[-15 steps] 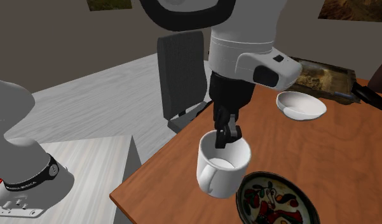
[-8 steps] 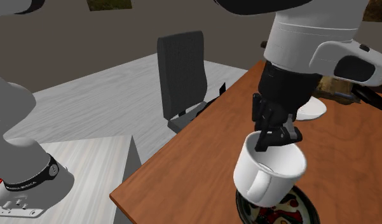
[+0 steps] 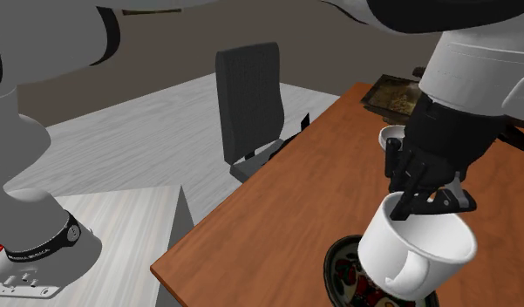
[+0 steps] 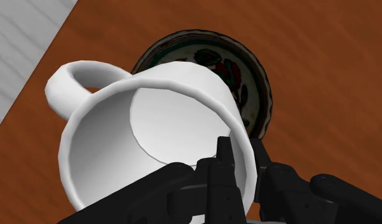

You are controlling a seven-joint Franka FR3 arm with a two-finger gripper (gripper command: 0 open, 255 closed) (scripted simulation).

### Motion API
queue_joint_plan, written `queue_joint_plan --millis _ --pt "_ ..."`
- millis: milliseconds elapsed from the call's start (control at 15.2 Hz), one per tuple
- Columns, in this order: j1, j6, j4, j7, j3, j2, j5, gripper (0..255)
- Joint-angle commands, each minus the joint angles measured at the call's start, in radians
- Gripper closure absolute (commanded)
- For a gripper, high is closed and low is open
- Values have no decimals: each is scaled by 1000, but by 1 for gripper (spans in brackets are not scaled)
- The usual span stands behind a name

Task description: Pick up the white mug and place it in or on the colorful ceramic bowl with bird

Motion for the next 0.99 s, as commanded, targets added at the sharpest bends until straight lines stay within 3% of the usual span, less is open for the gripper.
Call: queue_joint_plan --millis 0,924 --pt "1 28 -33 -1 0 -6 0 255" --pt "9 210 -217 -4 1 -8 1 255"
